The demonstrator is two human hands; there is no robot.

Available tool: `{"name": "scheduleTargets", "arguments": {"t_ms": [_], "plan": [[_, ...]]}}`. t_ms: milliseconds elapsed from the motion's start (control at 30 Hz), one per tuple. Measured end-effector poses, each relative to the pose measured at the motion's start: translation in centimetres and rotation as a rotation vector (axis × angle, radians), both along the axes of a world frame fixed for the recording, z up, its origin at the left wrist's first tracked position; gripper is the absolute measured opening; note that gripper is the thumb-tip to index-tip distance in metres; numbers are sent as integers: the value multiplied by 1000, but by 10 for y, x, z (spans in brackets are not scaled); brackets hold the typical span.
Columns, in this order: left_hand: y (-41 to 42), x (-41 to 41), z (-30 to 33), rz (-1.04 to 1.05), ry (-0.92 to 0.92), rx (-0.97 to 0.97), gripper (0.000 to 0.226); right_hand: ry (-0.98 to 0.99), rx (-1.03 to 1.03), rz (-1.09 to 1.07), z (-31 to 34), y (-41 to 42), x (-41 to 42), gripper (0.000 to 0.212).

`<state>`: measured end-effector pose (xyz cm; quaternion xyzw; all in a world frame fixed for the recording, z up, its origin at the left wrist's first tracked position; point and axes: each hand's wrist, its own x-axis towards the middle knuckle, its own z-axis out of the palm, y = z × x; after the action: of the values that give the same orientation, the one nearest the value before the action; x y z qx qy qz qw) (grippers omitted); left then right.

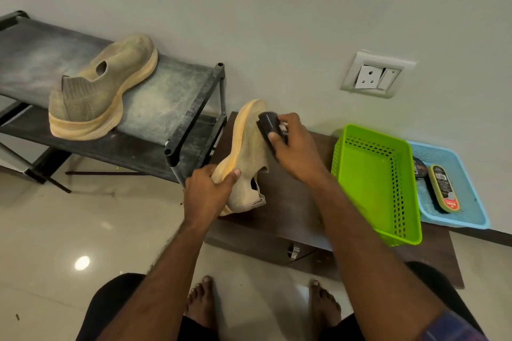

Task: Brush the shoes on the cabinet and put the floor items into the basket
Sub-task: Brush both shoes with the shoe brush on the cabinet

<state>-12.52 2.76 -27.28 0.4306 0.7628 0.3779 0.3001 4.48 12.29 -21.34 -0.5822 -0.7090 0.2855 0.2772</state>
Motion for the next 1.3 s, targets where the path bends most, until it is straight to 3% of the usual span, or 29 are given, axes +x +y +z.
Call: {"name": "scheduleTargets", "arguments": {"t_ms": [200,333,400,567,667,800,900,967,1100,1167,1233,1300], "plan": [[4,-1,-4,9,6,30,72,-74,-25,108,-45,-24,-27,45],[7,-9,-6,40,-38,35,52,-281,-139,263,-56,-34,5,46],[7,-9,-6,28,-49,39,47,-299,-139,227,-45,-28,21,44],[3,-4,2,18,-150,-2,32,-34,79,-29,3,-61,-4,38],[0,2,7,-49,-166,-15,25,-173,208,19,2,-106,-25,40],[-5,7,7,-122,-146,5,32,-344,208,-15,-23,-127,-26,44],[-3,7,4,-124,-142,8,34,-219,185,-73,-41,-121,-21,38],[-3,8,4,-112,-151,8,34,-69,78,-204,-50,-107,-19,35],[-4,14,7,-133,-91,35,27,-51,-134,-356,-63,-74,-18,34],[-6,17,9,-142,-59,48,31,77,-232,-463,-63,-58,-10,33],[-6,18,8,-134,-27,35,40,199,-193,-561,-57,-52,3,34],[-6,18,7,-127,0,29,39,185,-1,-555,-45,-60,9,36]]}}
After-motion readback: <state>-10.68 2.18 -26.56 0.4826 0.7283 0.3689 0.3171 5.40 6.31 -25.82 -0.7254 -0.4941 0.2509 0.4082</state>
